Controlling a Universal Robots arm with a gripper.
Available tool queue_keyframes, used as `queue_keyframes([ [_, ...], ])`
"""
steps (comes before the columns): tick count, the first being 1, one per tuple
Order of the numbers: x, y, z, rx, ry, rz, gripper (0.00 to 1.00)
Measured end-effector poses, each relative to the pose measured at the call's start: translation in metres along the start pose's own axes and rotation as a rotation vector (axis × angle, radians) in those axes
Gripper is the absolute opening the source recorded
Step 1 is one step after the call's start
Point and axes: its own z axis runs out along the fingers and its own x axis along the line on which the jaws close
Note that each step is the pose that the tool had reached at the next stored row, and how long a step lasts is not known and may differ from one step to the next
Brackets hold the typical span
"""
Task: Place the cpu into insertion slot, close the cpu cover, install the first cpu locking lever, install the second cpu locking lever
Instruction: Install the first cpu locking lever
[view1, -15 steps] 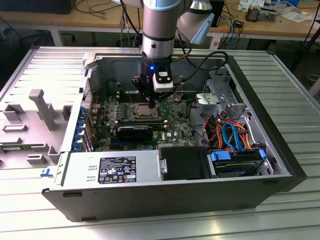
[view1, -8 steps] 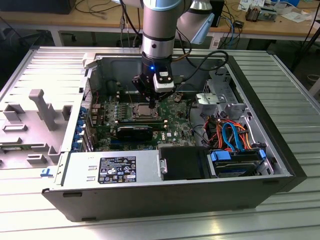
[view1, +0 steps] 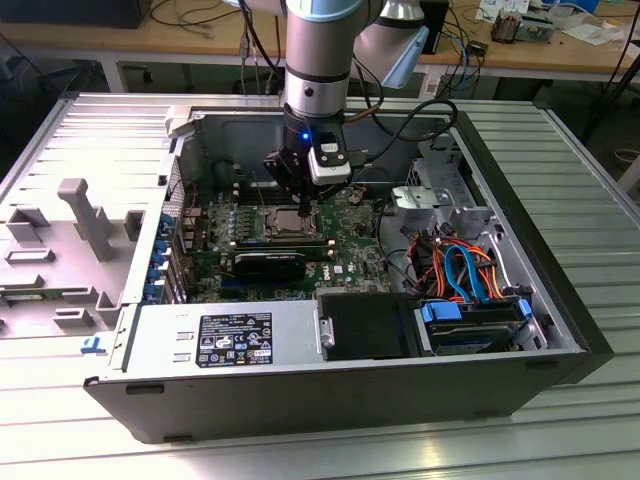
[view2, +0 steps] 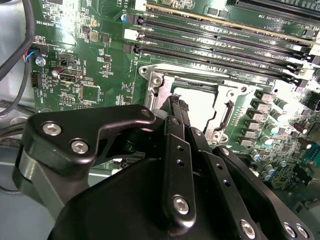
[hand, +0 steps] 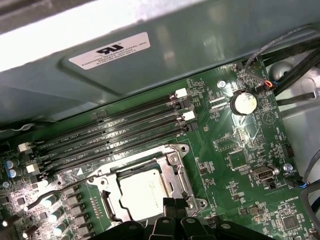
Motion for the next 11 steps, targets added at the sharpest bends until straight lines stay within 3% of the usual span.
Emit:
queue_keyframes([
  [11, 0.0, 0.0, 0.0, 0.0001, -0.0012, -0.017, 0.11],
])
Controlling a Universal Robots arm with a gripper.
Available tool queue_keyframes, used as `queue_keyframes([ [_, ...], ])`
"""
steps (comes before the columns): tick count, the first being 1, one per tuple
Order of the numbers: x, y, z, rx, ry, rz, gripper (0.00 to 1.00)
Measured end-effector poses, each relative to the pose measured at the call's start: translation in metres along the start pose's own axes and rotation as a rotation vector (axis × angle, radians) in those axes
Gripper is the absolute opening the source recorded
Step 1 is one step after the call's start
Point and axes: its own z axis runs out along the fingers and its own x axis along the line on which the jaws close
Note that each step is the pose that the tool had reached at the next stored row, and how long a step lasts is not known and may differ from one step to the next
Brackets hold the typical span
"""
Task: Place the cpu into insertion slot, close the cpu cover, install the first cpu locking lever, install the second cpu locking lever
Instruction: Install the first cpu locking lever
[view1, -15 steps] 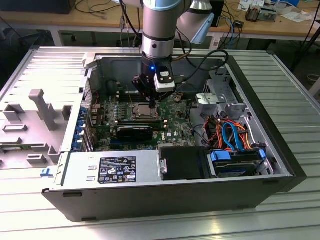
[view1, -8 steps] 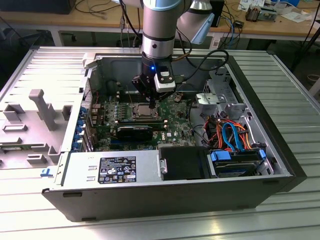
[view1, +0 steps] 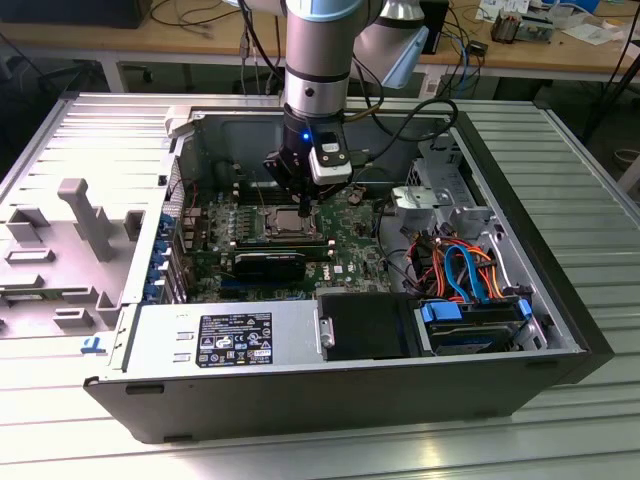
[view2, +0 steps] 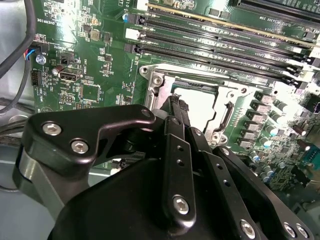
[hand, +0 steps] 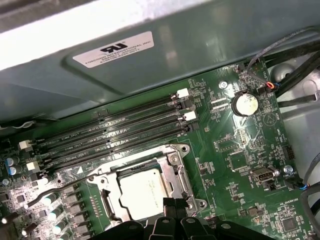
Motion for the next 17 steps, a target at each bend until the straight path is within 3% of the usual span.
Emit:
queue_keyframes([
  [17, 0.0, 0.0, 0.0, 0.0002, -0.0016, -0.024, 0.11],
])
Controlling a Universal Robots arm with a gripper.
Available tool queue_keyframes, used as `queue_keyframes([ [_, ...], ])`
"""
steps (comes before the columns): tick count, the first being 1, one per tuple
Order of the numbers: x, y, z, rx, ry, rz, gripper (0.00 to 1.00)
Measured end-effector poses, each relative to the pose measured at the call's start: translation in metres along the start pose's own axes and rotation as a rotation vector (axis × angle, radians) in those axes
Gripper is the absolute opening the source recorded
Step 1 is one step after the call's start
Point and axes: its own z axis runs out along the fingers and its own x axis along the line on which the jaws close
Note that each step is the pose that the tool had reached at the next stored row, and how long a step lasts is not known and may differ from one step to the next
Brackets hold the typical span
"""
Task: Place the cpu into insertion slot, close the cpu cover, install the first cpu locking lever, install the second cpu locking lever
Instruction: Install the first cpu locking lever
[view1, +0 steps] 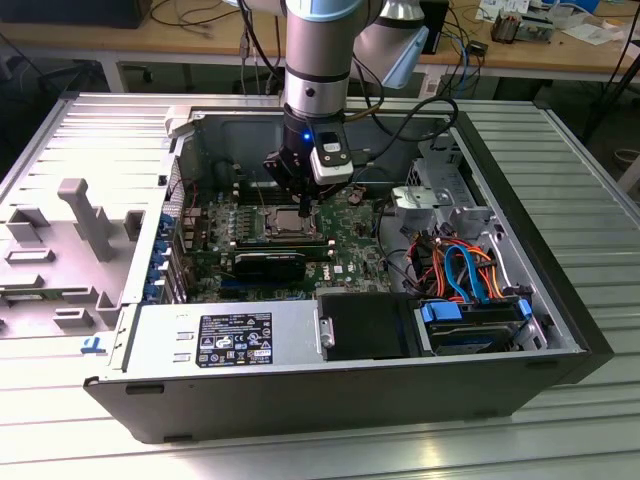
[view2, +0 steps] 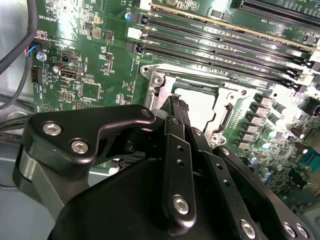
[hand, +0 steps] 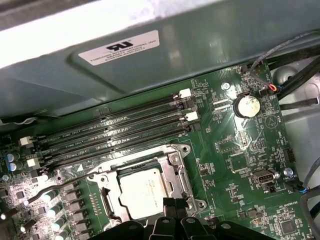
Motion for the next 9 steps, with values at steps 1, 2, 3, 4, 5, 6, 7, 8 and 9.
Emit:
queue_keyframes([
  [1, 0.0, 0.0, 0.0, 0.0, 0.0, -0.001, 0.11],
  [2, 0.0, 0.0, 0.0, 0.0, -0.0001, -0.002, 0.11],
  [3, 0.0, 0.0, 0.0, 0.0, -0.0002, -0.003, 0.11],
  [4, 0.0, 0.0, 0.0, 0.0, -0.0003, -0.005, 0.11],
  [5, 0.0, 0.0, 0.0, -0.0001, -0.0004, -0.006, 0.11],
  [6, 0.0, 0.0, 0.0, 0.0, -0.0005, -0.007, 0.11],
  [7, 0.0, 0.0, 0.0, 0.0002, -0.0005, -0.008, 0.11],
  [8, 0.0, 0.0, 0.0, 0.0001, -0.0006, -0.009, 0.11],
  [9, 0.0, 0.0, 0.0, 0.0002, -0.0006, -0.01, 0.11],
])
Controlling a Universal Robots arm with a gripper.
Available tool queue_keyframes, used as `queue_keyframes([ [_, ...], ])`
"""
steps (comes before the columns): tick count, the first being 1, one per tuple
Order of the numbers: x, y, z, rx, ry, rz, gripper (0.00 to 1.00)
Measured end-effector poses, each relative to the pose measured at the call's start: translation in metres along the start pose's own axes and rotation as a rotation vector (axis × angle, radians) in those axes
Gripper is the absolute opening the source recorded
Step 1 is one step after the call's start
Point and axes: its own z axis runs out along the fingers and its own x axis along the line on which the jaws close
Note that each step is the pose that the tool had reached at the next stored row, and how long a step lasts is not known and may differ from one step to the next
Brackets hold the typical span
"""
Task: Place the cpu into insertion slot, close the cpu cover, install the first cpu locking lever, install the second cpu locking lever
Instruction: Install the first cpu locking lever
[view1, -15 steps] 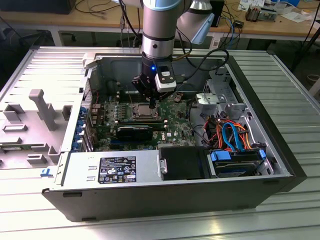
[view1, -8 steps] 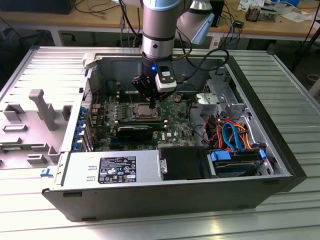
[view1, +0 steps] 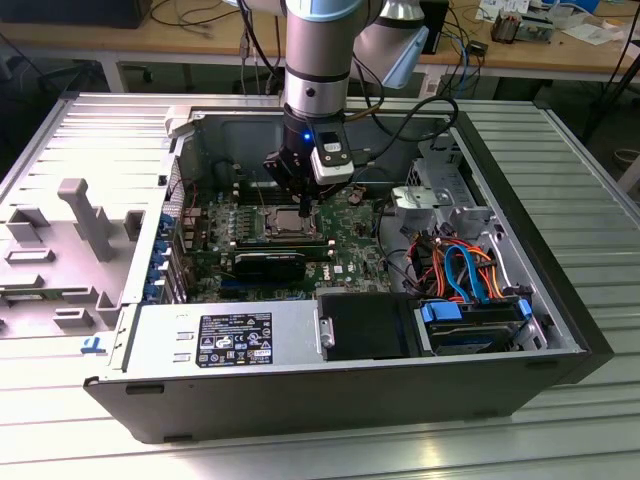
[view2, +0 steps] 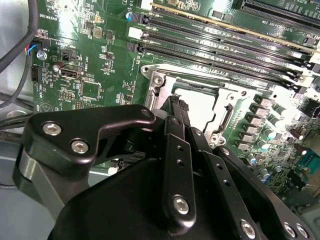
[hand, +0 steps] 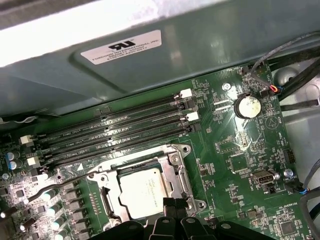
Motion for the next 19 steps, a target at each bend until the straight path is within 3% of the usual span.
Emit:
queue_keyframes([
  [19, 0.0, 0.0, 0.0, 0.0001, -0.0017, -0.024, 0.11],
])
